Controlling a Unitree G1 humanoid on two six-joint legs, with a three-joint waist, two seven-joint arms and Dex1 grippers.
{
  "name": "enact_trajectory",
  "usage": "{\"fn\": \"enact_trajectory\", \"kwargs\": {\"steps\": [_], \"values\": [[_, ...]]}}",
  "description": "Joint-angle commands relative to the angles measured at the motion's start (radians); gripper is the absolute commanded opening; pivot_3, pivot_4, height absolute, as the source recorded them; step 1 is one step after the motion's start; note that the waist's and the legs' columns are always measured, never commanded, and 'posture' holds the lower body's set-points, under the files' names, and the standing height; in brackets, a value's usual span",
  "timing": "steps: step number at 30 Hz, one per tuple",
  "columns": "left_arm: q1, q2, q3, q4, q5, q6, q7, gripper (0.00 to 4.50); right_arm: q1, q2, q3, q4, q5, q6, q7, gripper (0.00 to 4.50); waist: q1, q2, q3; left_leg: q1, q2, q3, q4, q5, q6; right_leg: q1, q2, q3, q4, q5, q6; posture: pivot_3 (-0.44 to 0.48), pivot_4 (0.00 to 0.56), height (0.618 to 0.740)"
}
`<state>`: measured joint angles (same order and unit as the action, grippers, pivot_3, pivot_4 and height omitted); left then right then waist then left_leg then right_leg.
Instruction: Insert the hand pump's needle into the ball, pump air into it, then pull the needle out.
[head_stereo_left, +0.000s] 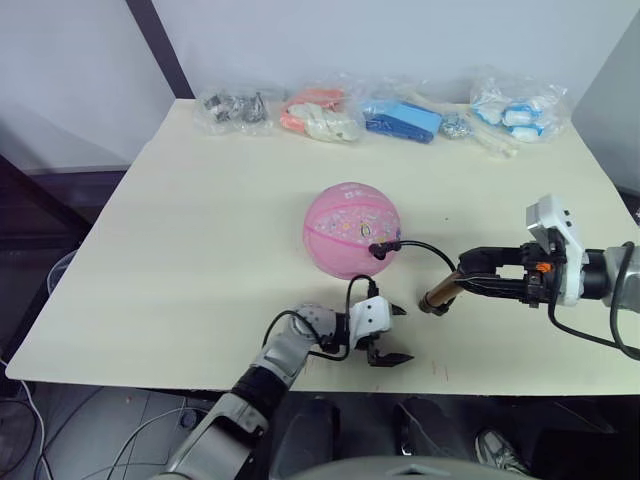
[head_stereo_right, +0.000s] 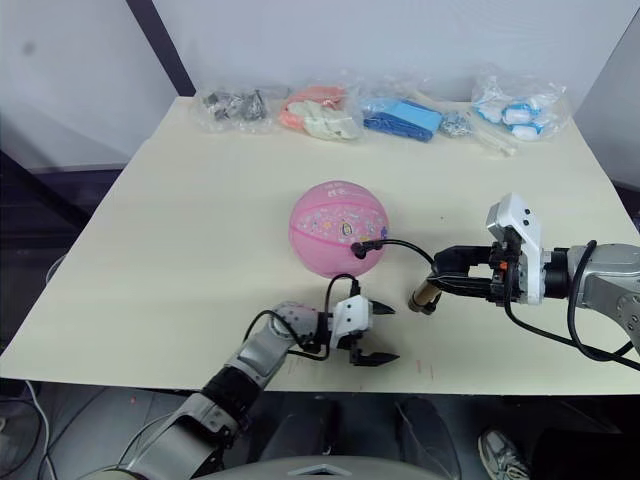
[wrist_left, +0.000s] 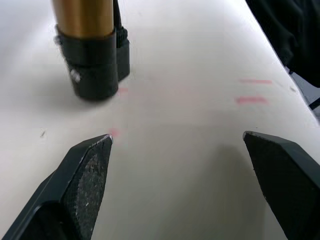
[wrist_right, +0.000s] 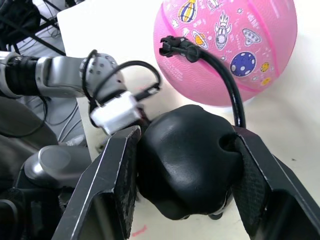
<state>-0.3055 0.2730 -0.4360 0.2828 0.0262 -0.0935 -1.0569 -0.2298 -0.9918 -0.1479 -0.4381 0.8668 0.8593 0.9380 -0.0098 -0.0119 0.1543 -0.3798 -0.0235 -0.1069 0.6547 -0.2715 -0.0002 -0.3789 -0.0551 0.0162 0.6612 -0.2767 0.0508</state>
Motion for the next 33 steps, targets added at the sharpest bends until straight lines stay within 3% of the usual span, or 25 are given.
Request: {"fn": "enact_trajectory", "kwargs": {"steps": [1,10,17,25,33], "values": [[0.045,0.062,0.047,-0.167,-0.087,0.013,-0.045,4.47,-0.006,-0.027,-0.085,-0.008,0.006,-0.026,0.033,2.3,0.001,0.002,0.002,0.0,0.0,0.0,0.0,0.0,0.0,0.0,0.0,0.0,0.0,0.0,0.0,0.0,0.15,0.74],[0.142,0.232,0.185,-0.334,-0.264,0.022,-0.129,4.47,0.01,-0.041,-0.138,0.013,-0.004,-0.056,0.095,2.3,-0.002,0.008,0.008,0.0,0.001,0.001,-0.001,0.0,0.0,-0.001,0.0,0.001,-0.001,0.0,0.0,0.0,0.15,0.74],[0.137,0.347,0.324,-0.412,-0.393,0.061,-0.166,4.47,0.008,-0.105,-0.15,0.03,-0.059,-0.092,0.164,2.3,-0.001,0.008,0.012,0.0,0.001,0.002,-0.001,0.0,0.0,-0.001,0.0,0.001,-0.001,0.0,0.0,0.0,0.15,0.74],[0.073,0.392,0.418,-0.418,-0.501,0.099,-0.211,4.47,0.007,-0.173,-0.052,-0.003,-0.219,-0.199,0.215,2.3,-0.002,0.009,0.014,-0.001,0.002,0.002,-0.001,0.0,0.0,-0.001,0.0,0.001,-0.001,0.0,0.0,0.0,0.15,0.74],[0.001,0.407,0.458,-0.405,-0.556,0.125,-0.253,4.47,0.032,-0.127,0.036,-0.075,-0.334,-0.262,0.142,2.3,-0.002,0.007,0.015,-0.001,0.002,0.003,-0.001,0.0,0.0,-0.002,0.0,0.002,-0.001,0.0,0.0,0.0,0.15,0.74]]}}
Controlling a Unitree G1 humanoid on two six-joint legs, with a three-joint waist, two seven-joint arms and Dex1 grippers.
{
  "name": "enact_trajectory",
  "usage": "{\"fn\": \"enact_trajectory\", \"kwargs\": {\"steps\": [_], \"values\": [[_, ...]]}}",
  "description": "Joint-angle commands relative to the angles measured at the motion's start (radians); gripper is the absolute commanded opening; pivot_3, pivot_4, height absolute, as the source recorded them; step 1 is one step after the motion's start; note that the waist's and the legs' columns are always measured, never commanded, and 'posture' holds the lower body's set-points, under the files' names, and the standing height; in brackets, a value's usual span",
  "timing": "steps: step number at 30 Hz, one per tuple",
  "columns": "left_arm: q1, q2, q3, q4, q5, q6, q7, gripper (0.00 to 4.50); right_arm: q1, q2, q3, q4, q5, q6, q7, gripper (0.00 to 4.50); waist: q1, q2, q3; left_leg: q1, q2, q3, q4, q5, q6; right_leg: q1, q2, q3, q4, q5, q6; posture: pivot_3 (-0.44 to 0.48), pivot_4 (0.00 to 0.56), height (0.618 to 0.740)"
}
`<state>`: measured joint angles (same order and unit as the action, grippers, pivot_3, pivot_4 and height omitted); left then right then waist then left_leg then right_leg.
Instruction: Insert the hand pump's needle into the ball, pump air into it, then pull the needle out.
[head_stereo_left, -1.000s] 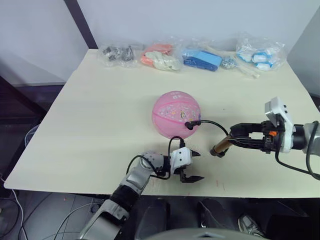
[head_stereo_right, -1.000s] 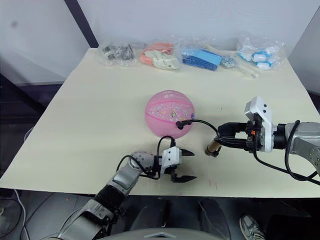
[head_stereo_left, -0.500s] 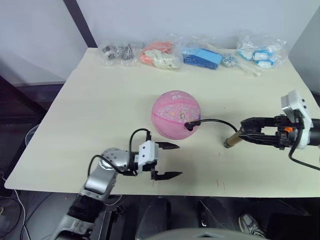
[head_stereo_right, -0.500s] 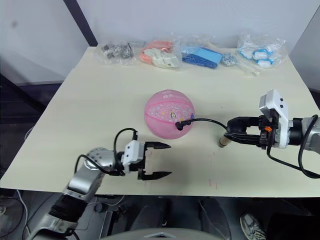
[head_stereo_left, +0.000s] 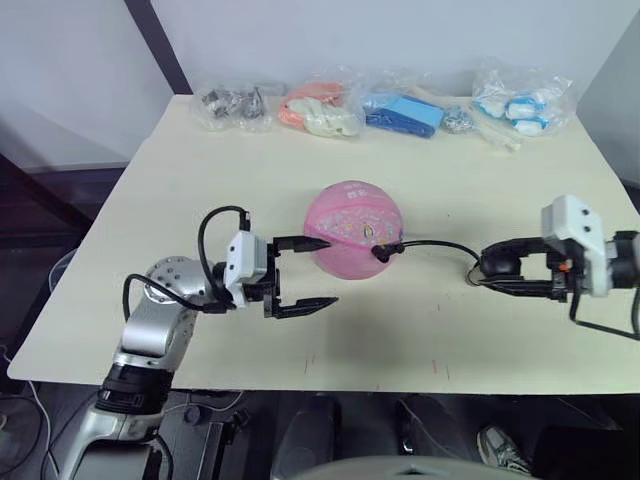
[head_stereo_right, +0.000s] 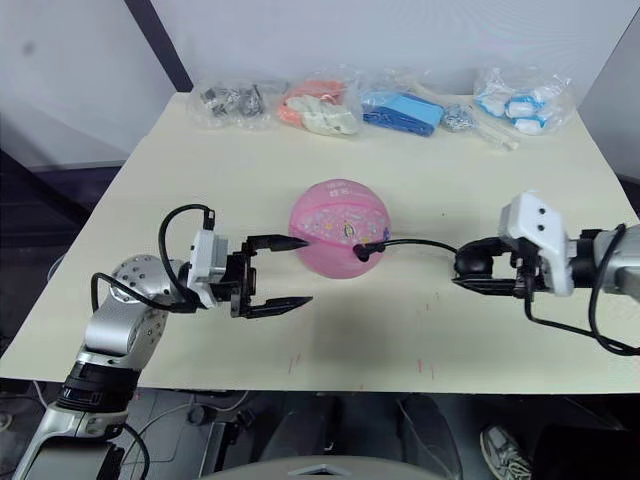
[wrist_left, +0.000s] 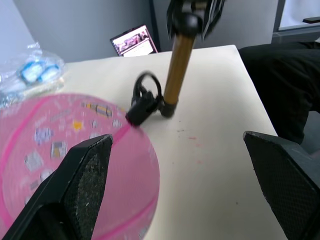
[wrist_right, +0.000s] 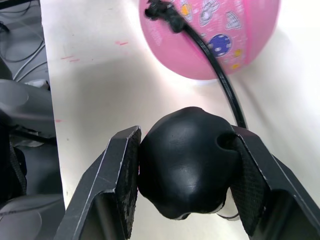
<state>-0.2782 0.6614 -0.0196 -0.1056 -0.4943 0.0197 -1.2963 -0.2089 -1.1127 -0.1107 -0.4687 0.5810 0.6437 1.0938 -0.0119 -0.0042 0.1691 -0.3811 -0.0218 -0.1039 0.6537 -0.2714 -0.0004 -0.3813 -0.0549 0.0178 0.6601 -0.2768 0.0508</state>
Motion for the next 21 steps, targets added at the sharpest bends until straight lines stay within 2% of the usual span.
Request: {"fn": "enact_trajectory", "kwargs": {"steps": [1,5,12,21], "values": [[-0.033,0.024,0.049,-0.016,-0.045,0.023,-0.016,4.47,0.021,-0.009,0.0,-0.054,-0.057,-0.047,-0.017,2.3,0.0,0.0,0.0,0.0,0.0,0.0,0.0,0.0,0.0,0.0,0.0,0.0,0.0,0.0,0.0,0.0,0.15,0.74],[-0.048,0.054,0.061,0.008,-0.044,0.031,-0.044,4.47,0.056,-0.012,0.029,-0.068,-0.188,-0.136,-0.066,2.3,0.0,-0.001,0.0,0.0,0.0,0.001,0.0,0.0,0.0,0.0,0.0,0.0,0.0,0.0,0.0,0.0,0.15,0.74],[-0.072,0.048,0.059,0.012,-0.046,0.041,-0.047,4.47,0.081,0.003,0.058,-0.106,-0.283,-0.194,-0.108,2.3,0.0,-0.001,0.001,0.0,0.0,0.0,0.0,0.0,0.0,0.0,0.0,0.0,0.001,0.0,0.0,0.0,0.15,0.74],[-0.119,0.036,0.054,0.022,-0.046,0.056,-0.045,4.47,0.141,0.075,0.166,-0.027,-0.473,-0.386,-0.168,2.3,-0.001,-0.002,0.001,0.0,0.0,0.001,0.001,0.0,0.0,0.0,0.0,0.001,0.0,0.0,0.0,0.0,0.15,0.74]]}}
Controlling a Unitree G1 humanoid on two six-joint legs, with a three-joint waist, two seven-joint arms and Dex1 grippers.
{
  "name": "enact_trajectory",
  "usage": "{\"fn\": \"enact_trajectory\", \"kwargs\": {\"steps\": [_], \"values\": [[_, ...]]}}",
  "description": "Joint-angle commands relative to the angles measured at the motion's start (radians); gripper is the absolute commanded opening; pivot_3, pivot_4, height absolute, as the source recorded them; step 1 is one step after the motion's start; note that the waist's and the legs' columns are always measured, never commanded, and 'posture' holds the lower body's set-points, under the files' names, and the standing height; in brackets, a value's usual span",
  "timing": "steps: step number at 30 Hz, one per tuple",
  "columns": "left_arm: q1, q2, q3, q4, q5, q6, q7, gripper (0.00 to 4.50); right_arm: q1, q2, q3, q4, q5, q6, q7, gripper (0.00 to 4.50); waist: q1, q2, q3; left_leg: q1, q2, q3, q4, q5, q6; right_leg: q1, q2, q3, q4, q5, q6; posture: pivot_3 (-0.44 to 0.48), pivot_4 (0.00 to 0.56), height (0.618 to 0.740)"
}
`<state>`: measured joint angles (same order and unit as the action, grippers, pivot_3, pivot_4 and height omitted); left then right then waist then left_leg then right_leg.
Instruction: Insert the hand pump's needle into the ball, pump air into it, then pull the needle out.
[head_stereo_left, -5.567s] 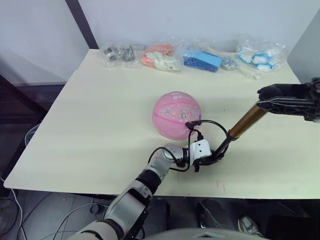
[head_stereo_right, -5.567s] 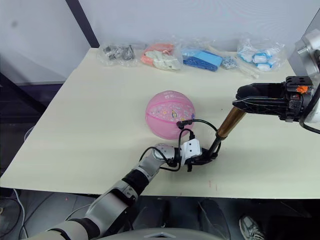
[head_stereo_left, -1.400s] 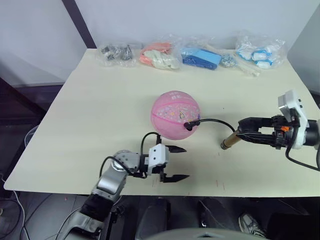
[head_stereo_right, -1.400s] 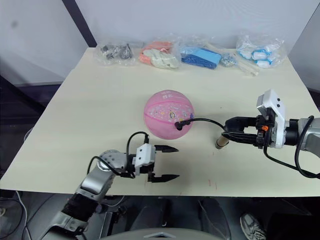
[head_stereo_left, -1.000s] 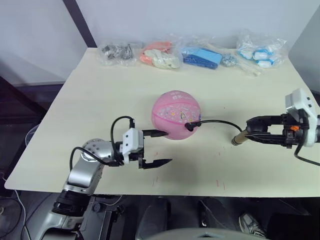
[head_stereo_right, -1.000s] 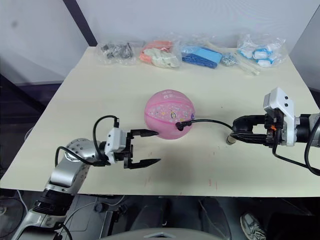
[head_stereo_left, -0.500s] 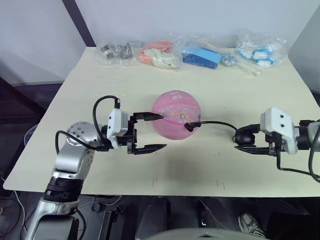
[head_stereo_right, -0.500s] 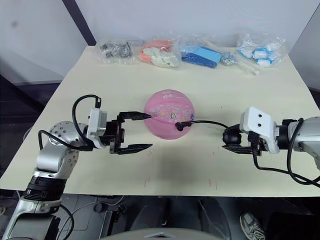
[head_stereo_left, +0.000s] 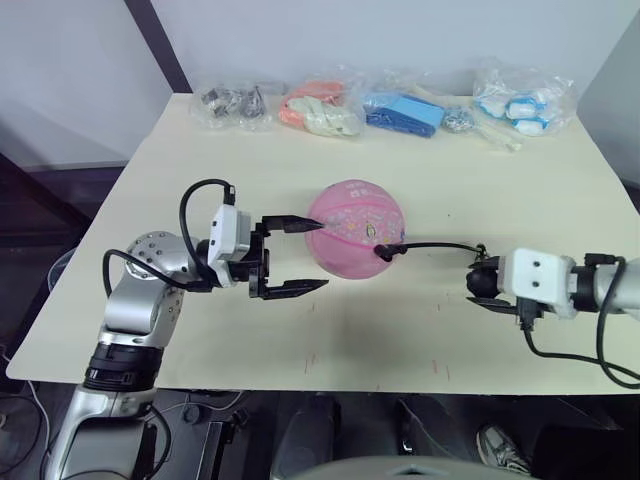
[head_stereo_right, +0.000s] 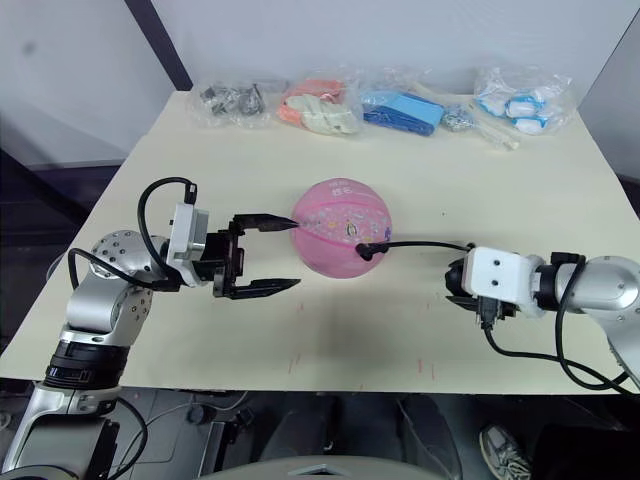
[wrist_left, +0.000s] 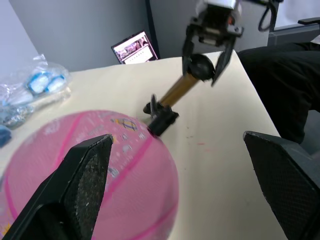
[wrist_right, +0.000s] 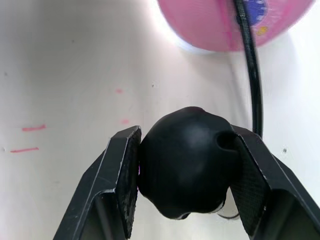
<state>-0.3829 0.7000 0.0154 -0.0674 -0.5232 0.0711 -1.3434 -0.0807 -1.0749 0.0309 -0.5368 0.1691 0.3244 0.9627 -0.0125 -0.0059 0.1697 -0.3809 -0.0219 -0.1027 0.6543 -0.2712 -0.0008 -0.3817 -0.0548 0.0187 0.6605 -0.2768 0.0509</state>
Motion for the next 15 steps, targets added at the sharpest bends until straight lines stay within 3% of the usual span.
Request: {"fn": "enact_trajectory", "kwargs": {"steps": [1,8,13,14,15], "values": [[-0.015,-0.002,0.018,-0.018,-0.016,0.004,0.001,4.47,0.015,0.049,0.036,0.059,-0.083,-0.101,-0.043,2.3,-0.001,-0.001,0.0,0.0,0.0,0.0,0.0,0.0,0.0,0.0,0.0,0.0,0.0,0.0,0.0,0.0,0.15,0.74],[-0.007,0.003,0.028,-0.026,-0.016,0.005,-0.003,4.47,0.014,0.133,0.023,0.139,-0.096,-0.189,-0.064,2.3,-0.001,-0.002,0.0,0.001,0.0,0.0,0.001,0.0,0.0,0.001,0.001,0.001,0.002,0.0,0.0,0.0,0.15,0.74],[0.003,0.024,0.04,-0.02,-0.026,0.006,-0.038,4.5,0.016,0.168,-0.009,0.183,-0.033,-0.226,-0.037,3.93,-0.001,-0.002,0.0,0.001,0.0,0.0,0.002,0.0,0.0,0.001,0.001,0.001,0.002,0.0,0.0,0.0,0.15,0.74],[0.002,0.029,0.042,-0.013,-0.028,0.002,-0.051,4.5,0.017,0.171,-0.011,0.192,-0.024,-0.231,-0.028,4.47,-0.001,-0.002,0.0,0.001,0.0,0.0,0.002,0.0,0.0,0.001,0.001,0.0,0.002,0.0,0.0,0.0,0.15,0.74],[0.0,0.033,0.044,-0.006,-0.028,-0.004,-0.065,4.5,0.018,0.176,-0.01,0.2,-0.018,-0.242,-0.02,4.47,-0.001,-0.002,0.0,0.001,0.0,0.0,0.002,0.0,0.0,0.001,0.001,0.0,0.002,0.0,0.0,0.0,0.15,0.74]]}}
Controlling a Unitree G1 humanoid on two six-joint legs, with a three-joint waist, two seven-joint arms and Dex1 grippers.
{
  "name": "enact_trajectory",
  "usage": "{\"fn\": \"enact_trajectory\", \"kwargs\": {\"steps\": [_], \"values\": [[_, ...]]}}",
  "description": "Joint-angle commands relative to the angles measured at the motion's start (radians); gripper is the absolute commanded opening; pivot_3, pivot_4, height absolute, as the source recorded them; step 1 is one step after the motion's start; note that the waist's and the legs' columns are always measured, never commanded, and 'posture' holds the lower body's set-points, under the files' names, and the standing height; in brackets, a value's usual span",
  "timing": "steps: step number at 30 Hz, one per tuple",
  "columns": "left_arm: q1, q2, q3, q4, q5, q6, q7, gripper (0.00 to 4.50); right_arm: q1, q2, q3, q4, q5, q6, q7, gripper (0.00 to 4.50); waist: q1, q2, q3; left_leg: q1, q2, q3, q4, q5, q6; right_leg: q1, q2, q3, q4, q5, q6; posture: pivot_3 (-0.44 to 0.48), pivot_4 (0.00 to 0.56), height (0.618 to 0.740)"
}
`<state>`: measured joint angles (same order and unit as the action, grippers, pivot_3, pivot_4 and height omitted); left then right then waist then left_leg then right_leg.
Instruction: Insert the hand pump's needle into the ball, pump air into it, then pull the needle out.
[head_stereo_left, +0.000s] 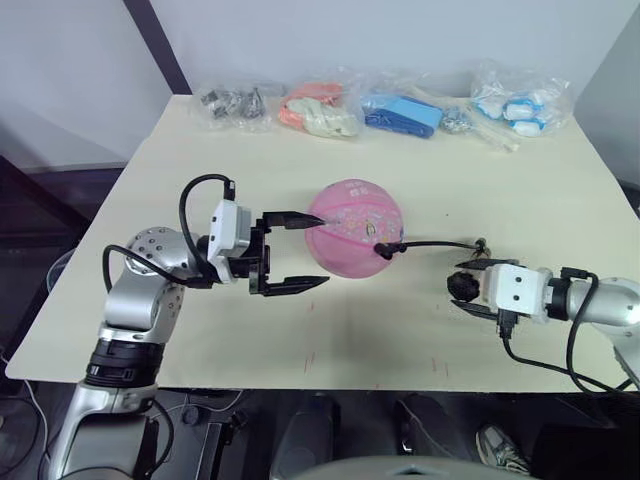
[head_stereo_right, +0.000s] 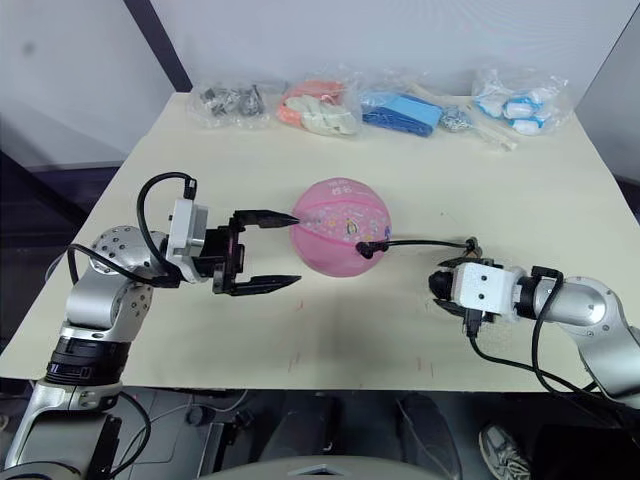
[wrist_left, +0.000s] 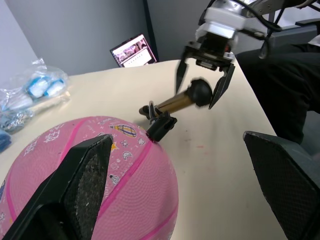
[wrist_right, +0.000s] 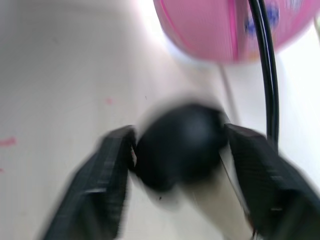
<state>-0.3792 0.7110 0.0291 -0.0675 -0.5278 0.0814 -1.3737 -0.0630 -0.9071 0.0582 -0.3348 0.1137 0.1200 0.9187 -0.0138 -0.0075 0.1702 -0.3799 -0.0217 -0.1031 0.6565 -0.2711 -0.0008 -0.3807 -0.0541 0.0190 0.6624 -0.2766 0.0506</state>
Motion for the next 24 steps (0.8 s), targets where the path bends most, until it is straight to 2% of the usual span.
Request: {"fn": "enact_trajectory", "kwargs": {"steps": [1,6,12,18,24], "values": [[-0.004,0.028,0.031,0.0,-0.027,-0.017,-0.052,4.5,0.002,0.01,-0.033,0.003,0.044,-0.052,0.037,4.47,0.0,0.0,0.0,0.0,0.0,0.0,0.0,0.0,0.0,0.0,0.0,0.0,0.0,0.0,0.0,0.0,0.15,0.74],[0.001,0.055,0.028,0.014,-0.046,0.004,-0.128,4.5,0.008,0.04,-0.038,0.01,0.082,-0.056,0.045,4.47,-0.001,0.0,0.0,0.0,0.0,0.001,0.0,0.0,0.0,0.0,0.0,0.0,0.0,0.0,0.0,0.0,0.15,0.74],[-0.018,0.054,0.03,0.048,-0.04,-0.004,-0.139,4.5,0.033,0.074,-0.1,0.026,0.168,-0.077,0.062,4.47,0.0,0.0,0.001,0.0,0.0,0.0,0.0,0.0,0.0,0.0,0.0,0.0,0.0,0.0,0.0,0.0,0.15,0.74],[-0.078,0.03,0.029,0.098,-0.026,0.003,-0.091,4.5,0.09,0.176,-0.188,-0.004,0.33,-0.076,0.061,4.47,0.0,0.0,0.001,0.0,0.0,-0.001,0.0,0.0,0.0,0.0,0.0,-0.001,0.0,0.0,0.0,0.0,0.15,0.74],[-0.147,-0.004,0.005,0.159,0.024,0.003,-0.021,4.5,0.148,0.242,-0.223,-0.049,0.407,-0.099,0.066,4.47,-0.001,0.0,0.001,0.0,0.0,0.0,0.0,0.0,0.0,0.0,0.0,0.0,0.001,0.0,0.0,0.0,0.15,0.74]]}}
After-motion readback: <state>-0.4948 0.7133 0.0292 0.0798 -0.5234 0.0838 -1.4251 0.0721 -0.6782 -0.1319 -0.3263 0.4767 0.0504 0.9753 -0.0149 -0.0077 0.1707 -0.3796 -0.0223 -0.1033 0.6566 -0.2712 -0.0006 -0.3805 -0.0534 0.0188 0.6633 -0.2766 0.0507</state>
